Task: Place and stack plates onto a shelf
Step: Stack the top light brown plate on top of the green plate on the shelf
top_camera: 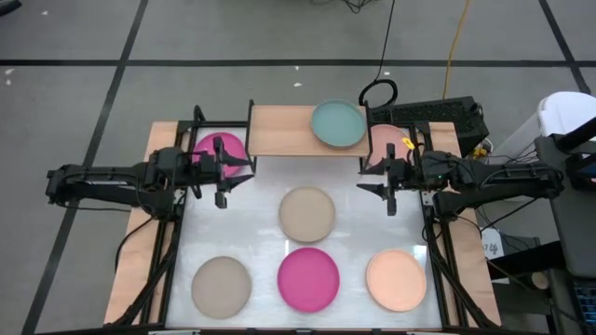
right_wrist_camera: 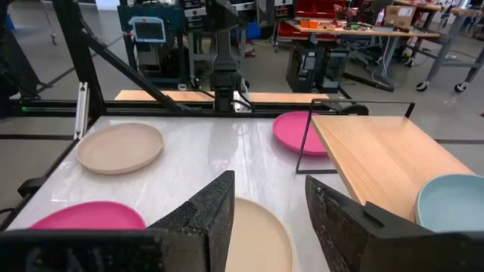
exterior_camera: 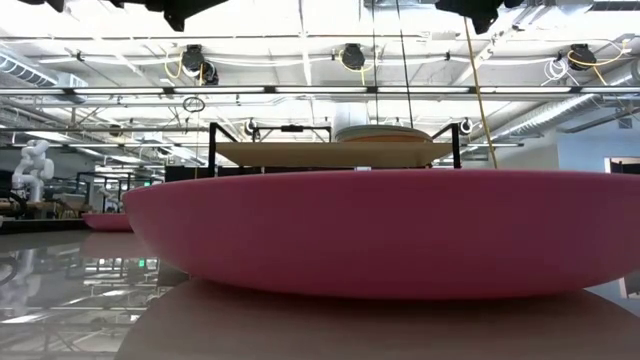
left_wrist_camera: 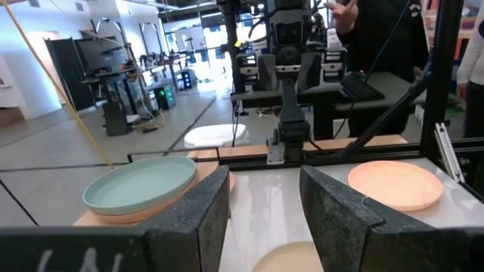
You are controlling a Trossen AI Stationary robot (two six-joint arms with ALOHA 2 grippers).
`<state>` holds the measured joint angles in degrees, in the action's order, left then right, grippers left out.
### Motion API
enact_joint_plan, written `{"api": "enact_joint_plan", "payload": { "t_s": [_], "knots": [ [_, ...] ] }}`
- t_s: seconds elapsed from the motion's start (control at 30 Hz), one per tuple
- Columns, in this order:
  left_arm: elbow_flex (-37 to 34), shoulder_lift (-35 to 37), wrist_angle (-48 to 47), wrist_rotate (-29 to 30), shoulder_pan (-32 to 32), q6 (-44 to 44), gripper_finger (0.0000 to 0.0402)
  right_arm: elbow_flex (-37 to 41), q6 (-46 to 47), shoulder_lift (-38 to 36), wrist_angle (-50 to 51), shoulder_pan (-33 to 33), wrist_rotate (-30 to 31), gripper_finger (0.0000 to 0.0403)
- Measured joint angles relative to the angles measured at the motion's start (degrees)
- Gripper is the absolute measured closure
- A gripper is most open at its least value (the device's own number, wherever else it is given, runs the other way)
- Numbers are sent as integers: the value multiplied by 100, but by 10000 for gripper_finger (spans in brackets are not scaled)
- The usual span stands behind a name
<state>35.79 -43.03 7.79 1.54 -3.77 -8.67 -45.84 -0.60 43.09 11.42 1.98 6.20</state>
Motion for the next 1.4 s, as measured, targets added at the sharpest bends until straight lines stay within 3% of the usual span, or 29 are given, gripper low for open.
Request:
{"api": "enact_joint_plan", "payload": {
  "t_s": [0.37,0.47,0.6,0.67,0.77,0.9,0.97,1.03,1.17,1.23,1.3,1.4],
  "knots": [
    [2,0,-30,2,0,2,234,0,175,0,-24,0,-188,259],
    [4,0,-32,2,0,2,234,6,214,0,-310,-1,-1650,259],
    [4,-1,-51,2,0,2,234,279,446,-5,-2148,7,-4982,259],
    [4,-2,-69,2,0,17,234,520,758,-56,-3176,3,-5558,259],
    [4,-2,-73,2,0,45,234,772,890,-143,-3557,-107,-5534,259],
    [7,-2,-91,2,0,131,234,1020,1061,-146,-3495,-311,-5073,259],
    [7,-2,-125,2,0,133,234,1113,1081,-148,-3492,-401,-4401,259],
    [7,-2,-153,2,0,136,234,1173,964,-180,-3492,-476,-3151,259],
    [7,-2,-166,2,1,148,234,1279,871,-234,-3195,-476,1151,259],
    [8,-2,-167,2,0,153,234,1296,504,-212,-2943,-466,2722,259],
    [9,-2,-203,2,0,153,234,1300,33,-184,-2885,-468,3480,259],
    [9,-2,-251,2,4,151,234,1298,-101,-186,-2926,-461,3572,259]
  ]
}}
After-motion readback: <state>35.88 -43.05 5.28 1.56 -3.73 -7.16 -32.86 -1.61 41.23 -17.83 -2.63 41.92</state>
